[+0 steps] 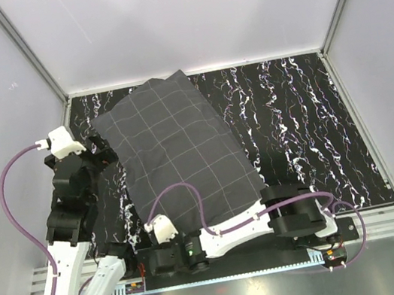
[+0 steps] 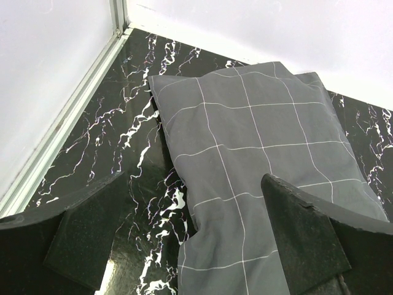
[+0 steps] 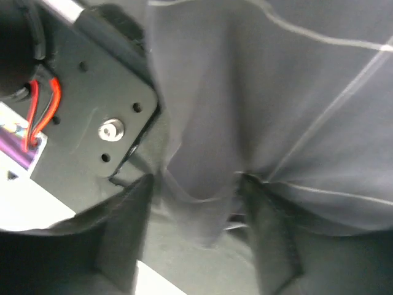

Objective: Remove the pillowcase from the pillow

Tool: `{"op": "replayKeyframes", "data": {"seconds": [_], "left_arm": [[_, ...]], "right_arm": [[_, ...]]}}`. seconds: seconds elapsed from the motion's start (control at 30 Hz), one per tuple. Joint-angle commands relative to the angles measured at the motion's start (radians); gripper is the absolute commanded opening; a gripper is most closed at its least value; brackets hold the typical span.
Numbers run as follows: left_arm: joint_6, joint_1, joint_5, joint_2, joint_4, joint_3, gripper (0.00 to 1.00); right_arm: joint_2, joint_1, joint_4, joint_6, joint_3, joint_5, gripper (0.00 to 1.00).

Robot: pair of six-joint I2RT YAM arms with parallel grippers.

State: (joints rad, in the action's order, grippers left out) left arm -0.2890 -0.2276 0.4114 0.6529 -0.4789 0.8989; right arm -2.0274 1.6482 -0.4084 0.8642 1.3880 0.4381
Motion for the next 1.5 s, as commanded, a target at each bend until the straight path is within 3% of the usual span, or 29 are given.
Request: {"op": "replayKeyframes", "data": {"seconds": [0.0, 0.07, 0.1, 0.17, 0.4, 0.57, 0.7, 0.97, 1.23, 1.47], "left_arm": [[0.002, 0.001, -0.013, -0.01, 0.034, 0.018, 0.99], [0.002, 0.001, -0.014, -0.01, 0.037, 0.02, 0.99], [0.002, 0.001, -0.011, -0.01, 0.037, 0.018, 0.99], [0.002, 0.001, -0.01, -0.013, 0.04, 0.021, 0.99], [-0.036, 0.001, -0.026, -0.01, 0.066, 0.032, 0.99], [-0.093, -0.003, -0.063, -0.012, 0.143, 0.005, 0.99], [-0.088, -0.029, -0.155, -0.029, 0.272, -0.049, 0.96], [-0.045, -0.232, -0.181, -0.01, 0.374, -0.109, 0.91], [-0.084, -0.675, 0.114, 0.1, 0.513, -0.17, 0.91], [-0.171, -0.699, 0.09, 0.18, 0.597, -0.195, 0.94]], "right_arm": [[-0.025, 0.005, -0.151, 0.11, 0.034, 0.109, 0.54], [-0.021, 0.005, -0.199, 0.136, 0.026, 0.132, 0.37], [-0.014, 0.005, -0.21, 0.139, 0.019, 0.154, 0.19], [0.015, 0.005, -0.239, 0.141, 0.017, 0.175, 0.0], [0.228, -0.073, -0.379, 0.03, 0.085, 0.379, 0.0], [0.462, -0.261, -0.182, -0.241, 0.052, 0.39, 0.0], [0.489, -0.408, -0.138, -0.396, 0.159, 0.349, 0.0], [0.457, -0.697, -0.043, -0.533, 0.321, 0.144, 0.0], [0.332, -0.729, -0.096, -0.547, 0.563, 0.085, 0.0], [0.326, -0.729, -0.116, -0.536, 0.661, 0.06, 0.0]]}}
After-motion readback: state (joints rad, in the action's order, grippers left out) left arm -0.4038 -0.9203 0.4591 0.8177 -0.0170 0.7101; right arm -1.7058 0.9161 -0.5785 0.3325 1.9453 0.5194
